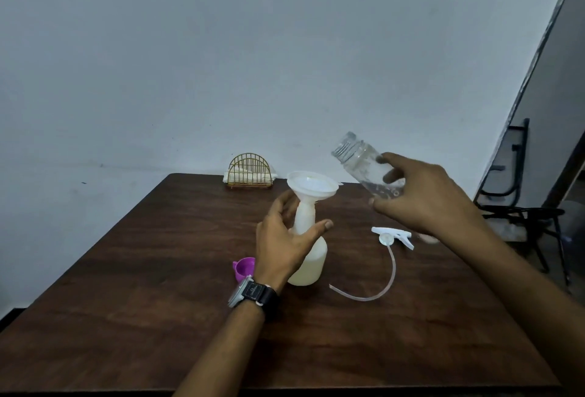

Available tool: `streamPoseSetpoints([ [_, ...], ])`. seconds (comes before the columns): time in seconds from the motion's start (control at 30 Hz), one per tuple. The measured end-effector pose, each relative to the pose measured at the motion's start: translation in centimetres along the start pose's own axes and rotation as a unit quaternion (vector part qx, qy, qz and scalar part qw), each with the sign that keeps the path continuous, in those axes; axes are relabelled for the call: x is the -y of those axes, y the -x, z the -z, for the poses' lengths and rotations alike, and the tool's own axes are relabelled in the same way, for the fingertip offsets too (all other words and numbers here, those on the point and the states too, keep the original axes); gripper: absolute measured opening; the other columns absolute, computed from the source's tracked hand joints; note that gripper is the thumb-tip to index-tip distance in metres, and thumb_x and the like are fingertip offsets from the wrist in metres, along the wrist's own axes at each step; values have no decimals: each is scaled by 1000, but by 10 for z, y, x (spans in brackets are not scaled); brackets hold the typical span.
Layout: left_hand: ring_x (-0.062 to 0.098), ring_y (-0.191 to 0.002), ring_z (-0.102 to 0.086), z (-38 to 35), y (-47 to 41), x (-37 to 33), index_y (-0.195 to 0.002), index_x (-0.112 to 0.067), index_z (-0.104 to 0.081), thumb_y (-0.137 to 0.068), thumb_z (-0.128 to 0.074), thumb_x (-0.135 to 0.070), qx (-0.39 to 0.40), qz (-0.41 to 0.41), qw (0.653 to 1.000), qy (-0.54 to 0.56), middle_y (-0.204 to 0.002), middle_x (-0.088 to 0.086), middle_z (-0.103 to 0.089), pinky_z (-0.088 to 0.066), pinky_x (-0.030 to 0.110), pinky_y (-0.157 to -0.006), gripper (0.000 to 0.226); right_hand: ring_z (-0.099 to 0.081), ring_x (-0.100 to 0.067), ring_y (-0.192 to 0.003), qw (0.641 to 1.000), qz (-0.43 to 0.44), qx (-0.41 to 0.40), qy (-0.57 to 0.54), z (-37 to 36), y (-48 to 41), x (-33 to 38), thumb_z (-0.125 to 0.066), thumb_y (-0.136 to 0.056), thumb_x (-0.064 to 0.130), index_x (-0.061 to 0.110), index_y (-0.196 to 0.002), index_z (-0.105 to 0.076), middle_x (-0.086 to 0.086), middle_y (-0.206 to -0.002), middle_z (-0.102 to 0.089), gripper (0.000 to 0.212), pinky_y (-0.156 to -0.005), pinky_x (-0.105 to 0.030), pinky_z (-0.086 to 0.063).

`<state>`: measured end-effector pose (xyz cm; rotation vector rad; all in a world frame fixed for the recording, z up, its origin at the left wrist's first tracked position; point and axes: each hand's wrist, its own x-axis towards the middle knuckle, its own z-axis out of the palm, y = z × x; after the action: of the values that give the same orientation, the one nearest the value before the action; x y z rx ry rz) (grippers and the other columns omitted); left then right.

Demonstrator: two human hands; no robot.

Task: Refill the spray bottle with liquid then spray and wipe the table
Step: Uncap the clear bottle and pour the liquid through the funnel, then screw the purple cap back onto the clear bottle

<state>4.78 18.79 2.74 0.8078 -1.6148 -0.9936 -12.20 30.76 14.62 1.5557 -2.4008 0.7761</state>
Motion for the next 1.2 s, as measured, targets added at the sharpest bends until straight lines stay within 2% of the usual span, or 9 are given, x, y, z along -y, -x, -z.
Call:
streamPoseSetpoints([
  [0.1,6,-138,-54,14,7,4,-154,-30,-43,-59,-98,-51,13,9,1000,-25,-152,-8,-57,-49,35,-112,112,-58,-11,-95,996,-34,-6,-84,-9,18,-10,-85,-76,45,34,-143,-54,11,-122,-68,74,-81,-28,-43],
  [0.2,7,-141,-51,39,11,13,-156,-32,-40,-53,-101,-50,38,21,996,-72,-155,-8,-54,-45,28,-109,120,-62,-8,-88,985,-76,-39,-153,-20,43,-14,-86,-76,49,34,-133,-58,16,-108,-67,66,-70,-25,-43],
  [0.33,7,-138,-50,72,7,26,-160,-30,-31,-57,-98,-50,128,54,963,-233,-162,-5,-46,-38,38,-117,124,-66,6,-80,960,-88,-73,-255,-38,76,-8,-87,-75,47,38,-112,-57,23,-91,-68,49,-66,-22,-49],
  [0.5,21,-141,-52,89,2,41,-159,-26,-33,-74,-90,-48,195,87,916,-340,-157,2,-52,-45,39,-114,105,-74,4,-82,935,-73,-62,-341,-68,104,13,-92,-70,42,37,-109,-62,18,-95,-77,49,-78,-37,-63],
  [0.73,14,-117,-62,97,0,37,-146,-21,-53,-74,-90,-48,181,76,901,-387,-136,2,-64,-53,28,-97,85,-73,-1,-99,923,-23,2,-384,-113,107,41,-89,-65,52,38,-117,-59,16,-112,-71,62,-82,-32,-64],
  [0.87,8,-103,-65,110,0,28,-136,-24,-63,-72,-90,-53,126,74,927,-344,-123,-4,-69,-53,22,-84,75,-71,-2,-100,927,0,12,-375,-127,102,46,-88,-65,53,38,-121,-59,17,-113,-66,65,-84,-32,-63],
  [0.97,5,-97,-69,118,1,14,-125,-31,-70,-66,-91,-56,85,66,963,-247,-111,-10,-72,-56,24,-81,68,-71,-3,-98,927,7,19,-375,-129,97,47,-91,-65,49,38,-123,-59,16,-111,-66,67,-83,-33,-63],
  [1.1,9,-97,-76,118,3,-18,-112,-32,-79,-61,-92,-46,28,24,998,-56,-98,-4,-81,-63,29,-86,54,-69,-1,-101,927,5,20,-376,-132,96,48,-92,-68,45,36,-126,-57,18,-112,-65,69,-87,-33,-62],
  [1.2,16,-108,-75,112,2,-47,-114,-21,-78,-68,-90,-31,-7,2,997,81,-107,2,-81,-61,40,-97,49,-68,0,-102,927,6,17,-375,-133,96,48,-92,-69,45,37,-128,-57,19,-112,-65,70,-87,-32,-61],
])
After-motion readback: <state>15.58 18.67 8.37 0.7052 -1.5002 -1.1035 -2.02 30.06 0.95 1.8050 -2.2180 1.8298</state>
